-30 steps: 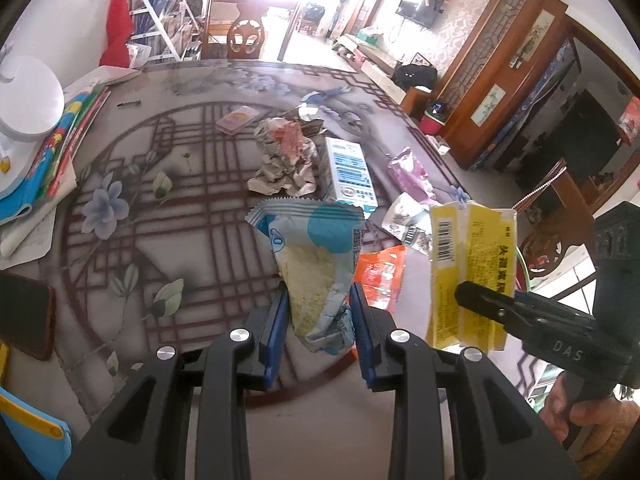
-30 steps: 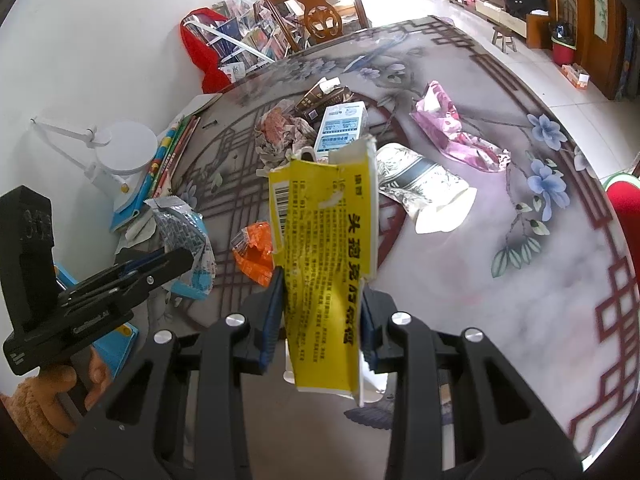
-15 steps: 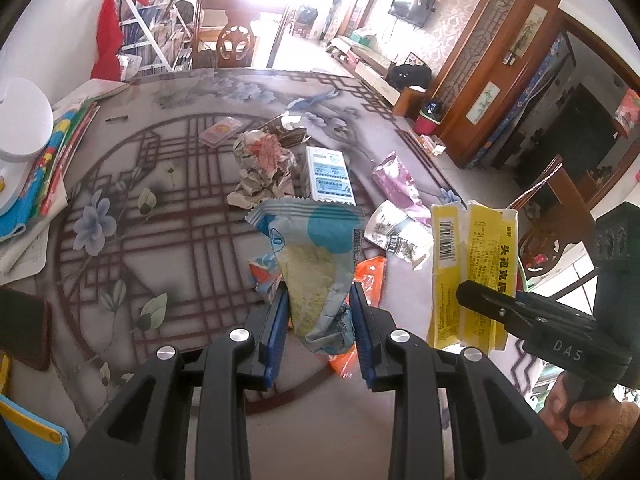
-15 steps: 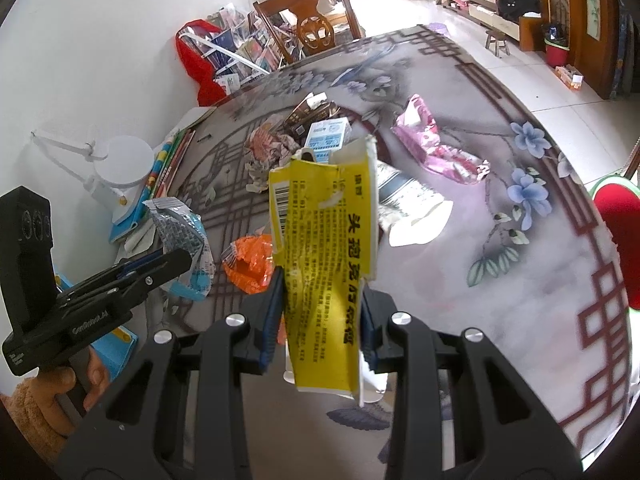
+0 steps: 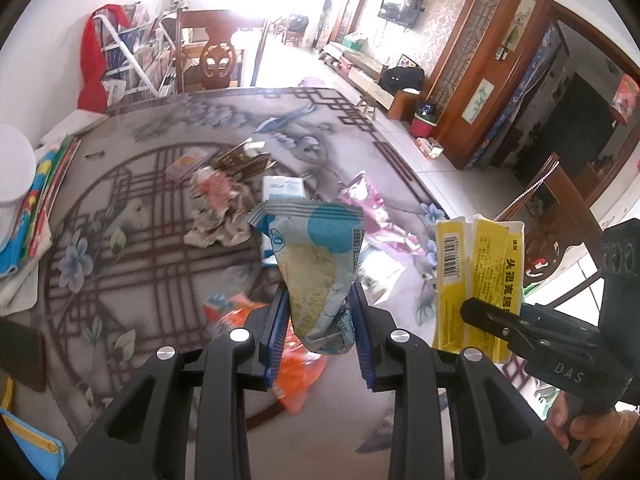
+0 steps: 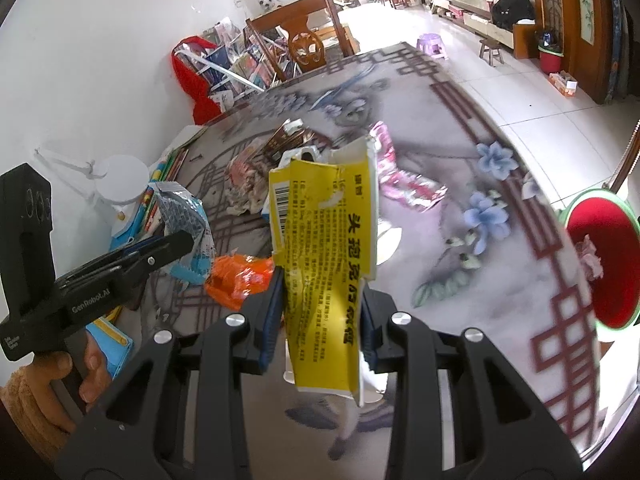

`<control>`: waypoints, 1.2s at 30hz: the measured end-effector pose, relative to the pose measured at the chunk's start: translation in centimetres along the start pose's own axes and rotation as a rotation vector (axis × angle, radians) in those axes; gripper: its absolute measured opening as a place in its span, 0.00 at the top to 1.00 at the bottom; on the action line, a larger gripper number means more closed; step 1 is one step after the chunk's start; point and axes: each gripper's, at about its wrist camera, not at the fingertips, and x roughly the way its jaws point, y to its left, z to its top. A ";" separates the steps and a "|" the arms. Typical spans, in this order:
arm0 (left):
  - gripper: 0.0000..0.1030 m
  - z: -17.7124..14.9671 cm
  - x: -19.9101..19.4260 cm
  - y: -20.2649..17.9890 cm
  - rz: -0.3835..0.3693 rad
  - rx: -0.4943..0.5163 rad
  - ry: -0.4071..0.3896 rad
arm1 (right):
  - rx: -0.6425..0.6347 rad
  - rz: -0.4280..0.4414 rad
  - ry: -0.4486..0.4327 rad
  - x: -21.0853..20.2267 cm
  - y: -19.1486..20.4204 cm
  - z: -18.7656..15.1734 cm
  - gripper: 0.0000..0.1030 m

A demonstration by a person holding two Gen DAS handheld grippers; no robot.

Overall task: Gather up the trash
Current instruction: 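Grasp the blue-white snack bag with the left gripper while the right holds the yellow wrapper, then carry both wrappers over the red bin and open both grippers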

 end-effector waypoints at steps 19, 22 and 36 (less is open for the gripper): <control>0.73 2.8 4.1 -10.3 -0.029 0.066 0.000 | 0.054 -0.033 -0.069 -3.9 -9.5 2.5 0.68; 0.73 3.2 4.8 -11.9 -0.034 0.077 0.003 | 0.078 -0.050 -0.078 -4.7 -11.4 2.7 0.68; 0.73 4.9 10.9 -24.0 -0.177 0.227 0.088 | 0.248 -0.217 -0.142 -9.4 -23.0 2.0 0.68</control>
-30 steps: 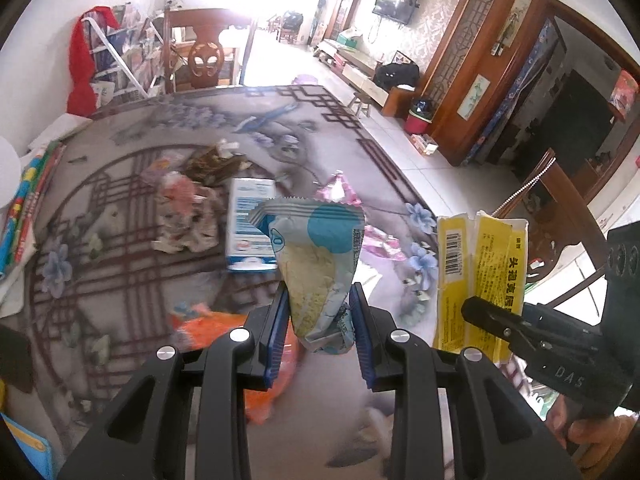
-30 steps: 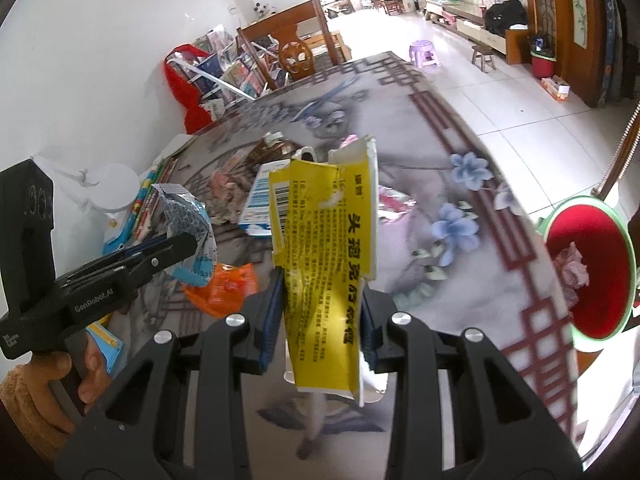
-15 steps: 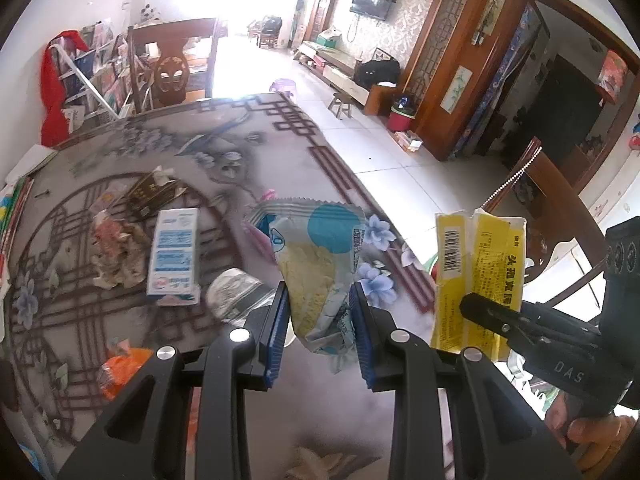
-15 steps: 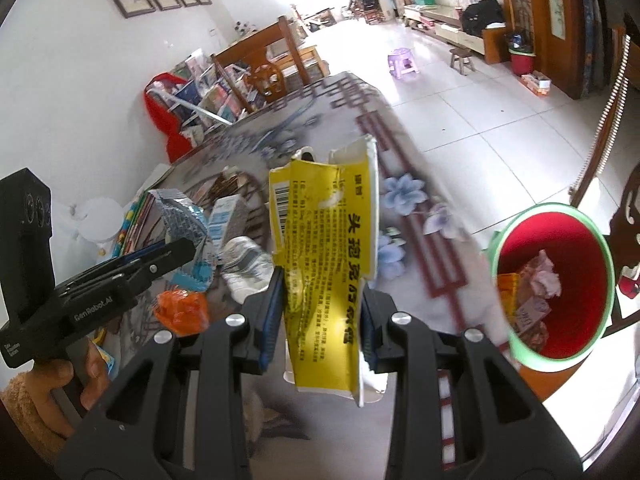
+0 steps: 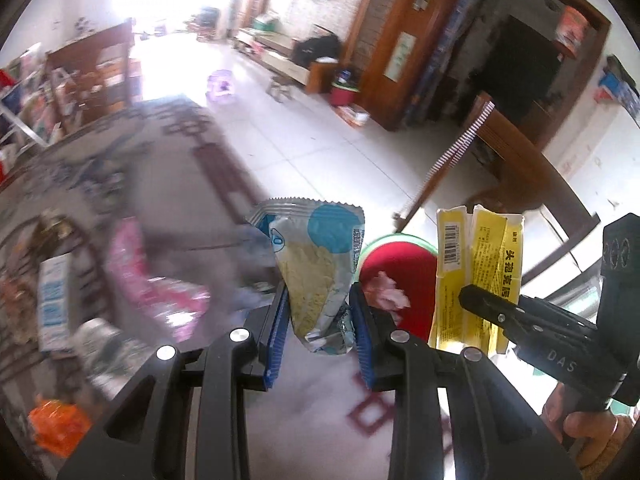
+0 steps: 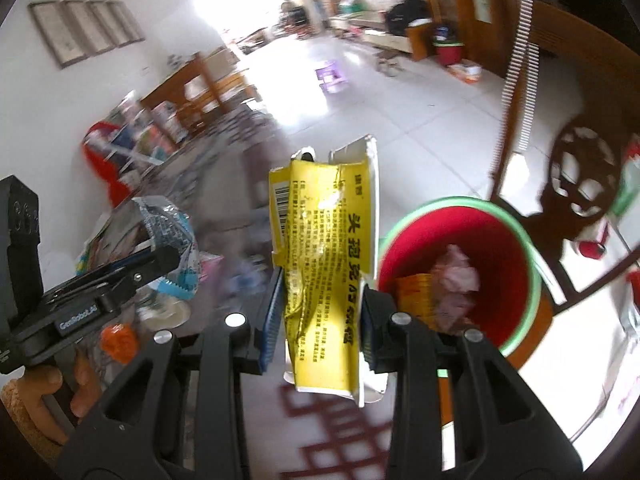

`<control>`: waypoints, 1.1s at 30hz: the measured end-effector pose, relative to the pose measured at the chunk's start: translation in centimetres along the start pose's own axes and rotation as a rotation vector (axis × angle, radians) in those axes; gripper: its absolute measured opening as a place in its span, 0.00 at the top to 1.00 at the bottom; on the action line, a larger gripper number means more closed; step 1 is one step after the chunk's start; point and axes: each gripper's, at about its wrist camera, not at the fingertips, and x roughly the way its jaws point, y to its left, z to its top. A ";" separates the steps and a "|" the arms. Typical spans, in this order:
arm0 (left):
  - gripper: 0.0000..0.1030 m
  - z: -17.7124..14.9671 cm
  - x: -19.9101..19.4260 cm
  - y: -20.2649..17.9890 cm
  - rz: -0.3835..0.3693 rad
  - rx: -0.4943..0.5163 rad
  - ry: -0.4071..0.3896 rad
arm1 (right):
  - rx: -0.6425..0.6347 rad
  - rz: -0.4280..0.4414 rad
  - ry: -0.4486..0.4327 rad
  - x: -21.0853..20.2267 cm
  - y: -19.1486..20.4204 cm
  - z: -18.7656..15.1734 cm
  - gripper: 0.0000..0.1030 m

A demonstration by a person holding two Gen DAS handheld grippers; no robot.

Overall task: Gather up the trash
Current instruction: 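Carry both wrappers over the red bin and open both grippers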

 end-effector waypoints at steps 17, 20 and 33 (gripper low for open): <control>0.61 3.8 11.9 -11.6 -0.181 0.177 0.145 | 0.193 -0.133 -0.005 1.0 -12.0 2.3 0.67; 0.44 4.3 12.2 -11.7 -0.170 0.182 0.128 | 0.225 -0.141 -0.014 1.3 -12.8 2.6 0.54; 0.42 2.3 6.3 -6.5 -0.091 0.096 0.051 | 0.184 -0.119 -0.031 1.0 -10.1 2.7 0.43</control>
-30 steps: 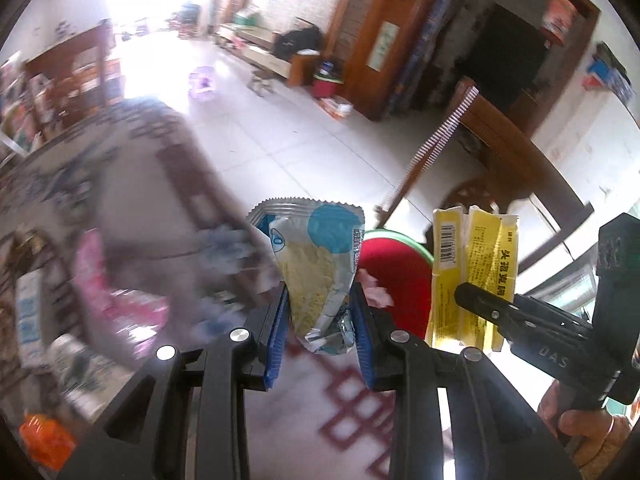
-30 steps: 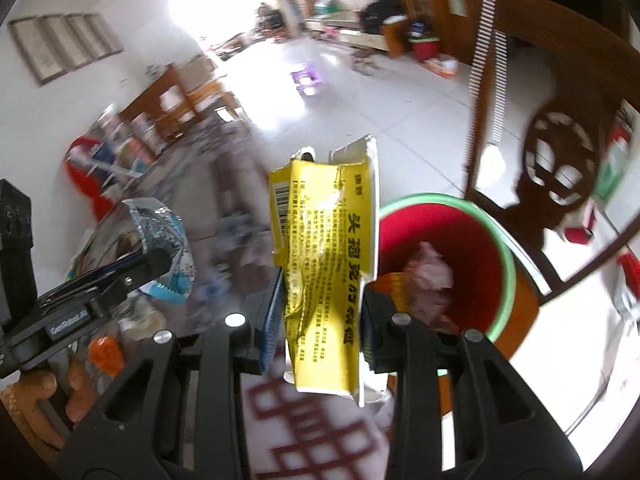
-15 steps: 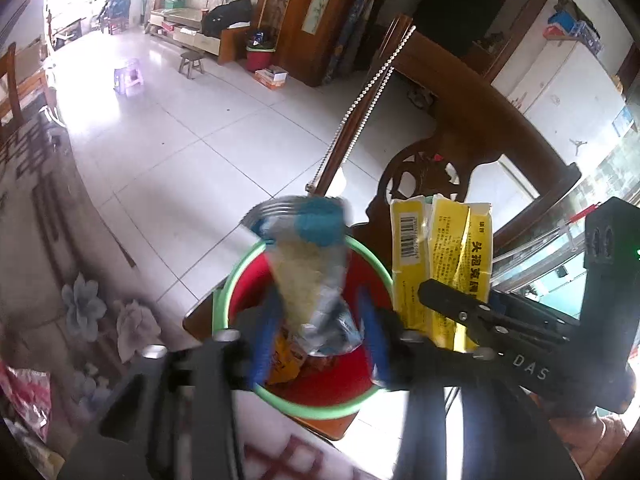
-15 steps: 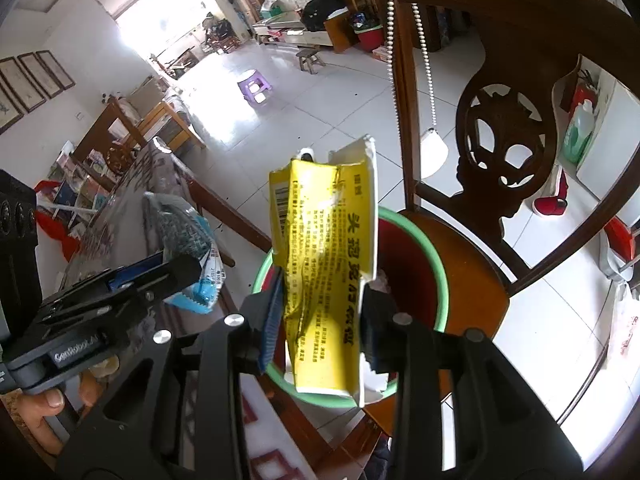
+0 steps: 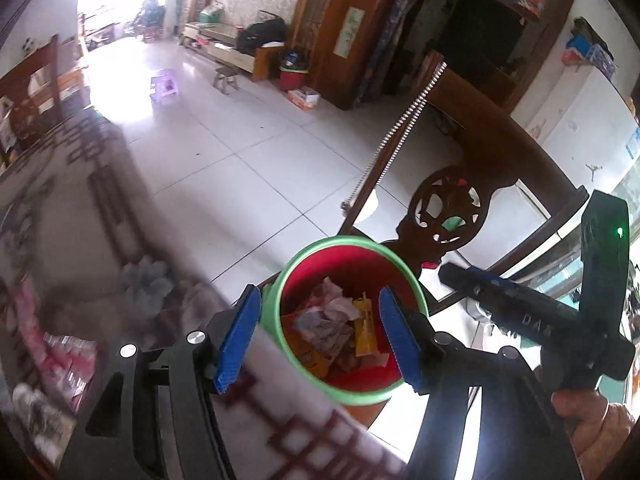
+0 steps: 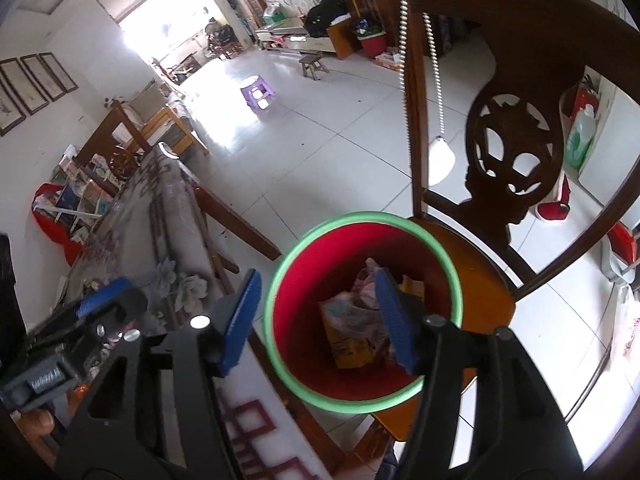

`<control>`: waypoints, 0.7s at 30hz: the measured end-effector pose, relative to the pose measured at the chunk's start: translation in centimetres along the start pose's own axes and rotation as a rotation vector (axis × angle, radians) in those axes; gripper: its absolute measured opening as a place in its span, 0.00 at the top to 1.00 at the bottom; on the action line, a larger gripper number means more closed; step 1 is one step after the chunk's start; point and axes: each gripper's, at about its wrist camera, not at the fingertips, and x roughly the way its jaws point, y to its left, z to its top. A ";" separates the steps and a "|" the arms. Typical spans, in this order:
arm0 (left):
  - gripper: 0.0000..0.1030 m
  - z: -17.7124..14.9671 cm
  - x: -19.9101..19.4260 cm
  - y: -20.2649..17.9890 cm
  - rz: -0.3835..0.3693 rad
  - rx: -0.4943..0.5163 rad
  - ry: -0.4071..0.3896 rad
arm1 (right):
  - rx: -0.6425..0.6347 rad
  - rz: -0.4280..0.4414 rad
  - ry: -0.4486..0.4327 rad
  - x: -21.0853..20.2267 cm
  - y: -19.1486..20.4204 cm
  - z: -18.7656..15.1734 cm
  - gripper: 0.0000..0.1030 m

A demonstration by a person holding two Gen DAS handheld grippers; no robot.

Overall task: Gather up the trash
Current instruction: 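Carry both wrappers over the red bin and open both grippers, then grasp the crumpled patterned paper with the left gripper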

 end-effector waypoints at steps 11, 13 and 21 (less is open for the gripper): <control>0.38 -4.6 -6.3 7.7 0.120 -0.171 -0.059 | -0.098 0.067 0.045 -0.6 7.1 -3.5 0.34; 0.35 -5.5 -8.2 10.2 0.174 -0.194 -0.088 | -0.116 0.077 0.052 -0.7 8.4 -4.2 0.34; 0.34 -10.0 -14.5 26.1 0.456 -0.402 -0.128 | -0.178 0.091 0.078 -0.7 13.8 -7.5 0.33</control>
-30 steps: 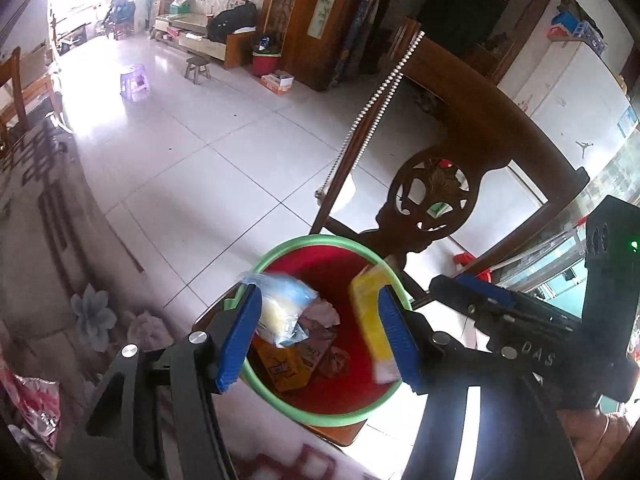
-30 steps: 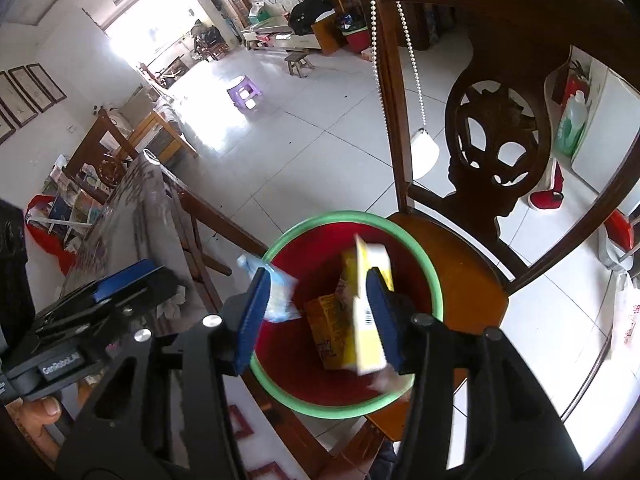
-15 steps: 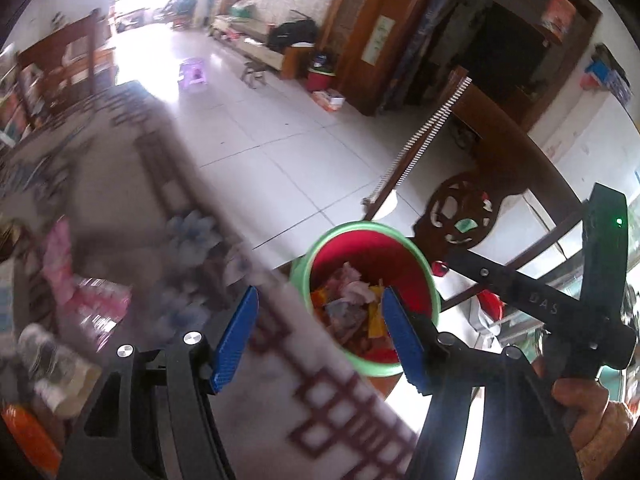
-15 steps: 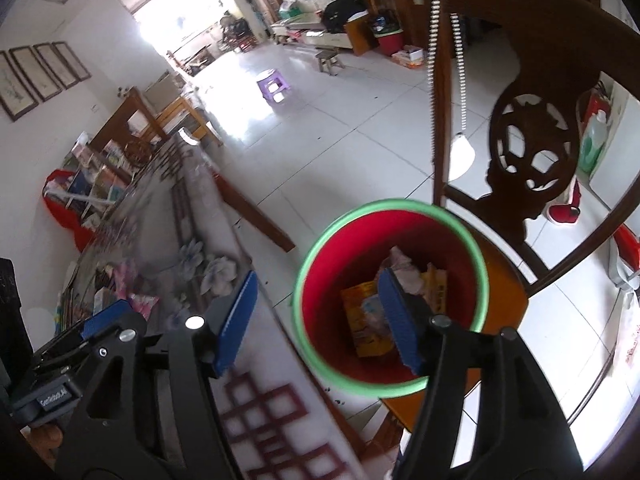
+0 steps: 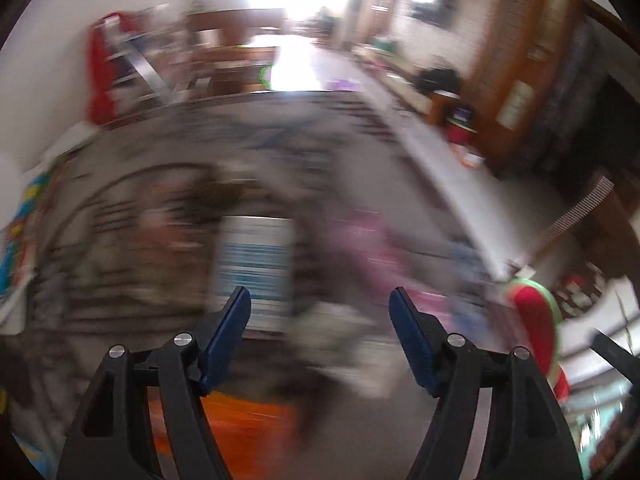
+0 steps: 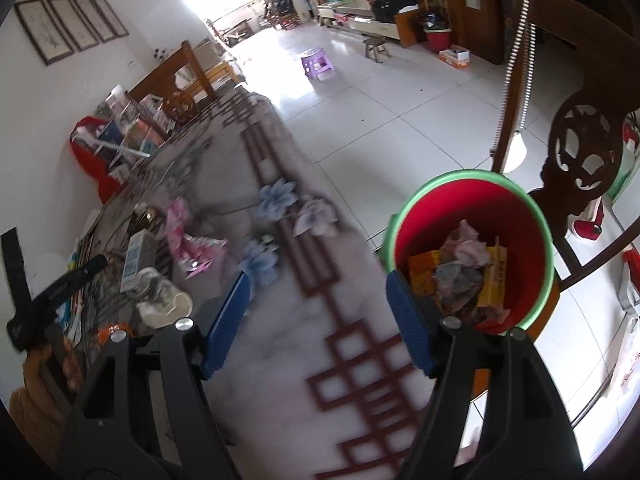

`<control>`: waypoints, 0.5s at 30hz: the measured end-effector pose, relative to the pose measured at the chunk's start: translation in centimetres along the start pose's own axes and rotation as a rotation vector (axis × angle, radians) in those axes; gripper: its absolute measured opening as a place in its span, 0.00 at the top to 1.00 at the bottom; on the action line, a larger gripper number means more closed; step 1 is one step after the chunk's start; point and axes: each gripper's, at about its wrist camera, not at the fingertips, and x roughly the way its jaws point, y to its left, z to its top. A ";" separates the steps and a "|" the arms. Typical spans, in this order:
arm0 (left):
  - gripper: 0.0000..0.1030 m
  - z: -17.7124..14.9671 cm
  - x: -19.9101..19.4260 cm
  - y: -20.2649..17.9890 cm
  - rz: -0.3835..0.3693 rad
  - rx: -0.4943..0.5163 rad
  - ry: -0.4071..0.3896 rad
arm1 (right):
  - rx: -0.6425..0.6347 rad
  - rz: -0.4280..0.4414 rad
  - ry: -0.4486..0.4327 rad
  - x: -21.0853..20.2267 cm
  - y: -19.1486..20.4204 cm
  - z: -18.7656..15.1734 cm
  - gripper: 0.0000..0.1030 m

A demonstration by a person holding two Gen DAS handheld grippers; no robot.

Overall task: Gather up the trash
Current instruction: 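Grasp the crumpled patterned paper with the left gripper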

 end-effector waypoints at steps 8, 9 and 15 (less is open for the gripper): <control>0.34 2.1 5.5 11.0 0.063 -0.161 0.101 | -0.056 0.008 0.027 0.6 6.6 -3.1 0.33; 0.34 2.4 6.1 11.1 0.049 -0.150 0.112 | -0.058 0.005 0.027 0.6 7.3 -3.5 0.33; 0.34 2.9 10.8 10.9 -0.009 -0.083 0.178 | -0.039 -0.018 0.027 0.1 9.8 -6.0 0.33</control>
